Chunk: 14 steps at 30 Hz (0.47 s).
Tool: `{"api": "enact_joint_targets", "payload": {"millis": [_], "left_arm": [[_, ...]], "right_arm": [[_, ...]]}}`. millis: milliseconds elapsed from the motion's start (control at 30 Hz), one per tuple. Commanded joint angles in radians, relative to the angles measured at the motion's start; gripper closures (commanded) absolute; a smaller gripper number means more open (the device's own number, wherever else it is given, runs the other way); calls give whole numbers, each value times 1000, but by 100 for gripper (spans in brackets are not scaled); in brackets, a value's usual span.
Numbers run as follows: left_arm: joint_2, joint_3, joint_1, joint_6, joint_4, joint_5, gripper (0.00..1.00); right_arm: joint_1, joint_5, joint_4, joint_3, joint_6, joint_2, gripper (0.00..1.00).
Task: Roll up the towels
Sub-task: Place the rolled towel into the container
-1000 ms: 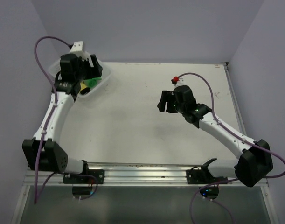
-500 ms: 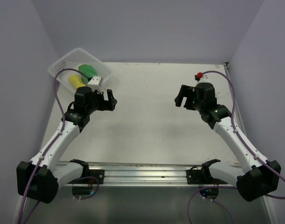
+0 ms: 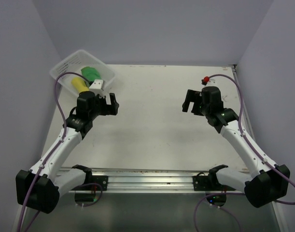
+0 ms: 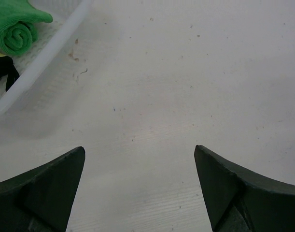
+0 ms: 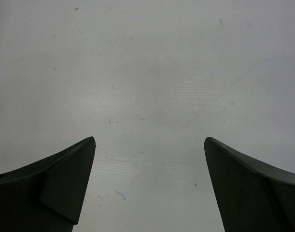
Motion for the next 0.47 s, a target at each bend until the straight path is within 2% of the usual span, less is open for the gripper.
{"api": "enact_joint_targets", "payload": {"millis": [0,433], "left_arm": [[-32,19,-5,18,28,-57,0],[-23,22,14,12,31,-75,0]], "right_arm": [[-6,70,-47,47,10,21,1],[-6,76,-16,16,41,38,1]]}}
